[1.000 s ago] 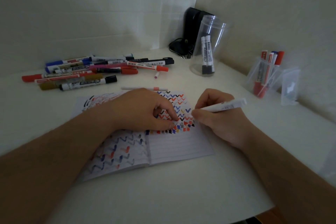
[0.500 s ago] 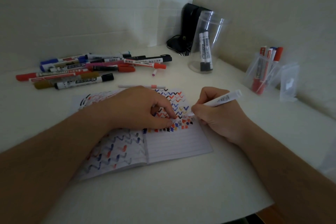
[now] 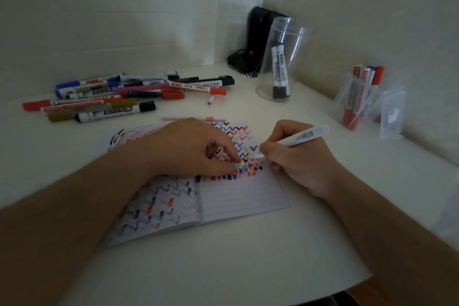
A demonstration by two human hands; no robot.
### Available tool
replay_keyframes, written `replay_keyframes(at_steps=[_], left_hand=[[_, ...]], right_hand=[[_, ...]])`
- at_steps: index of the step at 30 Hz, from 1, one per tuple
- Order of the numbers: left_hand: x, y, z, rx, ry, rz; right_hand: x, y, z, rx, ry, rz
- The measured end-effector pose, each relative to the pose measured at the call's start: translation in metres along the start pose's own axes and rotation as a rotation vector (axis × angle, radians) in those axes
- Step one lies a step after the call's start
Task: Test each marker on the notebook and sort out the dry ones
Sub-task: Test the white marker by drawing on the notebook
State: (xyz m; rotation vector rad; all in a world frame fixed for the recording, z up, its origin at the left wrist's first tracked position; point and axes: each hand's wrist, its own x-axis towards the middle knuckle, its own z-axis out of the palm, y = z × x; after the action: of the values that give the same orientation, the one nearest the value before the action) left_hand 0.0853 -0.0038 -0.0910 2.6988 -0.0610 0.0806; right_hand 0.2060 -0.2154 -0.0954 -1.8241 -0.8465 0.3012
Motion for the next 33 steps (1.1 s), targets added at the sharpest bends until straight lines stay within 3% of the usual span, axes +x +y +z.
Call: replay_keyframes(at_steps=[11,13,16,18,26,33], left_hand=[[-0.001,0.004,-0.002,0.016,-0.009,-0.01],[-0.002,0.004,-0.003,0.029,-0.011,-0.021],[-0.003,0.004,-0.003,0.015,0.006,-0.048],[-0.003,0.005,-0.003,-0.001,0.004,-0.056],[-0.006,0.01,-0.005,-0.039,-0.021,-0.096],[-0.012,0.021,-0.01,-0.298,0.198,-0.005]], right_hand=[[0.004,0.003,-0.001,0.067,0.023,0.005],[0.007,0.002,-0.007,0.258,0.021,0.06],[0.011,0.0,-0.018,0.798,-0.097,0.193],[0.01,0.0,-0.02,0.921,-0.146,0.245],[0.012,0.004,-0.019,0.959,-0.207,0.235],[0.012,0.006,-0.017,0.896,-0.263,0.135]])
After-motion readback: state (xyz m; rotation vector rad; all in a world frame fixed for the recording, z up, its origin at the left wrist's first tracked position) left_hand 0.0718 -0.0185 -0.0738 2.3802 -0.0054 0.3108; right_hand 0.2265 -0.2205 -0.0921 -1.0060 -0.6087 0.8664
